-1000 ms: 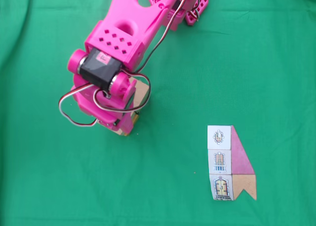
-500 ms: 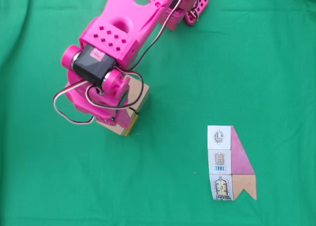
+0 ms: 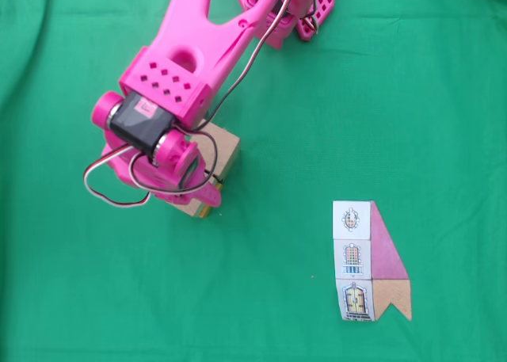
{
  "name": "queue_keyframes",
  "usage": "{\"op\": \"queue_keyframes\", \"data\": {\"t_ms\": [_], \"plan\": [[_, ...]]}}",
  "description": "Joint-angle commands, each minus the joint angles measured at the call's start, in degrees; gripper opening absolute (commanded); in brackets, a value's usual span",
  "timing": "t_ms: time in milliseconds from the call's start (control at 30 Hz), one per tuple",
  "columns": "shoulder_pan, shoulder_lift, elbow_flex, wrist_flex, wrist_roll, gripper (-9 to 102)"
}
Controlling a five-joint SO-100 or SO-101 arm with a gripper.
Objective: Grasp some building blocks and build the house on the picture.
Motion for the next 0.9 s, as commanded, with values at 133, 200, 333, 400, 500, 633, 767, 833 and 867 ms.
{"op": "queue_keyframes", "data": {"t_ms": [133,200,333,400,500,633,767,833,867], "plan": [[1.58,0.09,-1.93,0.35,-0.44,40],[1.58,0.00,-1.85,0.35,-0.44,40],[1.58,-1.41,-1.85,0.18,-0.44,40],[1.58,-2.37,-1.85,-0.09,-0.44,40],[1.49,-2.72,-1.85,-0.09,-0.44,40],[1.14,-2.90,-1.23,-0.09,-0.09,40],[0.97,-5.27,-1.67,-0.18,0.18,40],[0.88,-6.15,-1.85,-0.18,0.18,40],[0.88,-6.33,-1.85,-0.18,0.18,40]]}}
